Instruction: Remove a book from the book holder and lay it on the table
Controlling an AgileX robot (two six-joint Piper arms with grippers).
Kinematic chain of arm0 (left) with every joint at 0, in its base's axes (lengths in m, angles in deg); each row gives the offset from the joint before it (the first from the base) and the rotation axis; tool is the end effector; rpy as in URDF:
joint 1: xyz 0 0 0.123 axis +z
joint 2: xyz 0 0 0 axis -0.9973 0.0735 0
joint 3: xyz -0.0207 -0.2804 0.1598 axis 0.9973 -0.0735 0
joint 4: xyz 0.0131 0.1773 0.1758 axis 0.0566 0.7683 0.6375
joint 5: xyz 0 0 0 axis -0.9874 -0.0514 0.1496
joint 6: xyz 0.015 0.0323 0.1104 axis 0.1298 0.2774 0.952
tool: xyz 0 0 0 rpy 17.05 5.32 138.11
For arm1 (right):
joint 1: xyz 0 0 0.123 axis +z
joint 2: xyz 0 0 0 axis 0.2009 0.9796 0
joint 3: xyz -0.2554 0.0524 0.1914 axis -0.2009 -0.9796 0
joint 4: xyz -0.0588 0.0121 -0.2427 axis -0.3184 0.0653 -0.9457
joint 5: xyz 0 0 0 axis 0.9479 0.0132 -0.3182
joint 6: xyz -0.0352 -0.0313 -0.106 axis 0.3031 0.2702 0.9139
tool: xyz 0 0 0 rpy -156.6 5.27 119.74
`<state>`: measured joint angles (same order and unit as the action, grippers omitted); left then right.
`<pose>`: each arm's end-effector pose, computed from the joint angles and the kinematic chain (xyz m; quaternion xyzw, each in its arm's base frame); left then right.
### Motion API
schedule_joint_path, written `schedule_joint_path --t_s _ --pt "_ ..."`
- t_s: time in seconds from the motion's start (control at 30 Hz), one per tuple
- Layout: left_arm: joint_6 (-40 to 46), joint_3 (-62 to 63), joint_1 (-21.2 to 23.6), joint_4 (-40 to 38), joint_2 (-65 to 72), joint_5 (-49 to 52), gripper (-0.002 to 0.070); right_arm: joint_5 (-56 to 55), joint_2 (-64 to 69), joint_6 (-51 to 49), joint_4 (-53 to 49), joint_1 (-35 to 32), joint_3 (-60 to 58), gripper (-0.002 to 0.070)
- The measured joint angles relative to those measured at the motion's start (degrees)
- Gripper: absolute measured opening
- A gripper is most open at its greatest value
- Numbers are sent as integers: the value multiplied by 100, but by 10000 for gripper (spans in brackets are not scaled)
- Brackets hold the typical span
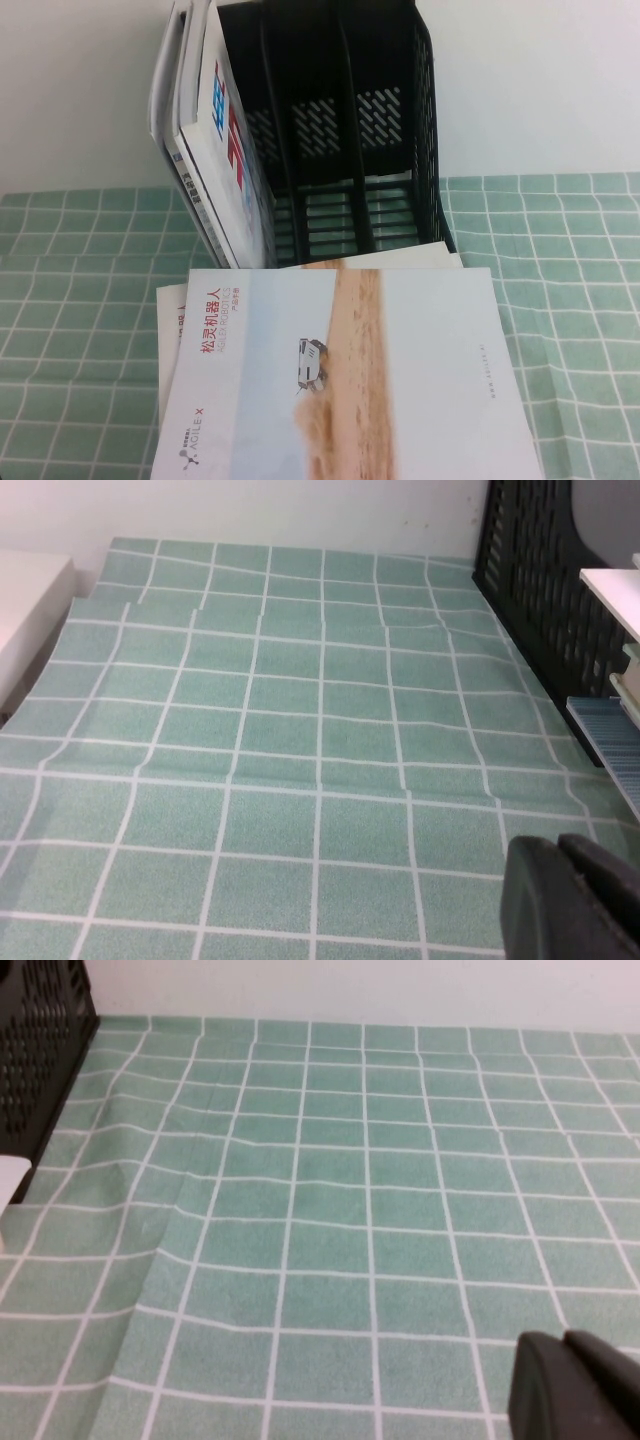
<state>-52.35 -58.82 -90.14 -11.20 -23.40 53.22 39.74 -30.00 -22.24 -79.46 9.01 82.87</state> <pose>0.0372 -0.0028 0.1683 -0.0335 0.7919 -0.0720 0.6054 0.0366 -0.0025 0.1646 -0.0091 0.8007 -0.0383 0.5977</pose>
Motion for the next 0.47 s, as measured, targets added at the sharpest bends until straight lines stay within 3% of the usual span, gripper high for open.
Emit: schedule_joint_path --t_s 0.47 --pt "0 0 49 0 0 0 -3 0 0 0 0 0 0 -1"
